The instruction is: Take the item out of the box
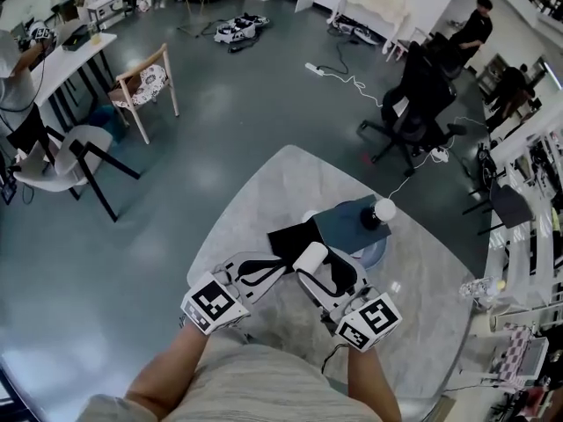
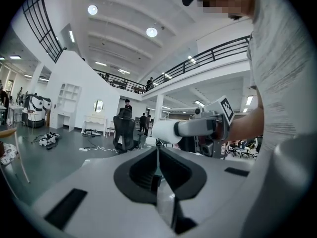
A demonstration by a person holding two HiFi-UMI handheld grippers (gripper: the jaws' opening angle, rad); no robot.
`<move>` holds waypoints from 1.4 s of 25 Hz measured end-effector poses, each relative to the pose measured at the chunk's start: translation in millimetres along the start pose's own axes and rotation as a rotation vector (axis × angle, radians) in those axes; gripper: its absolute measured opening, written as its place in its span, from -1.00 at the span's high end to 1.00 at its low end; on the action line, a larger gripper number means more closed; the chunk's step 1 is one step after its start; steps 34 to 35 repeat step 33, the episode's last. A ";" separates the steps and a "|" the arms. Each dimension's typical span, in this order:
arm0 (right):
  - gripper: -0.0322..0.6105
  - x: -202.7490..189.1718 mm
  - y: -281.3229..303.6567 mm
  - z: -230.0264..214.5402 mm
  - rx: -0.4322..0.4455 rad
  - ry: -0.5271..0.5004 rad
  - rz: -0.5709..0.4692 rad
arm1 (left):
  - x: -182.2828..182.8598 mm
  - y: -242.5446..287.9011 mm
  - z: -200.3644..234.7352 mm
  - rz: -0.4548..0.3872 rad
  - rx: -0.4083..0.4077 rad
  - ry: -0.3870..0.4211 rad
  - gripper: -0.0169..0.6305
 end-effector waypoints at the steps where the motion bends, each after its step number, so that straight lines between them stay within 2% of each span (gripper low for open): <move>1: -0.04 1.9 -2.2 0.7 0.001 -0.003 -0.010 | 1.3 1.0 -0.7 -0.001 -0.002 0.002 0.87; 5: -0.04 5.4 -7.9 2.9 -0.004 -0.029 -0.028 | -1.1 3.9 -6.0 -0.007 -0.045 0.016 0.87; 10: -0.03 7.1 -16.4 2.2 -0.014 -0.039 -0.036 | -0.5 7.6 -11.8 -0.013 -0.058 0.020 0.87; 35: -0.03 7.3 -21.9 0.1 -0.017 -0.060 -0.023 | -6.4 12.8 -12.7 -0.003 -0.064 0.004 0.87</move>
Point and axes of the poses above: the fingertips, and each gripper's own axes: y forward along the fingers, z to its left, x out of its top, the point moved 6 cm from there along -y, backward along the fingers, and after that the axes turned 5 degrees about -z, right-handed, at the moved point
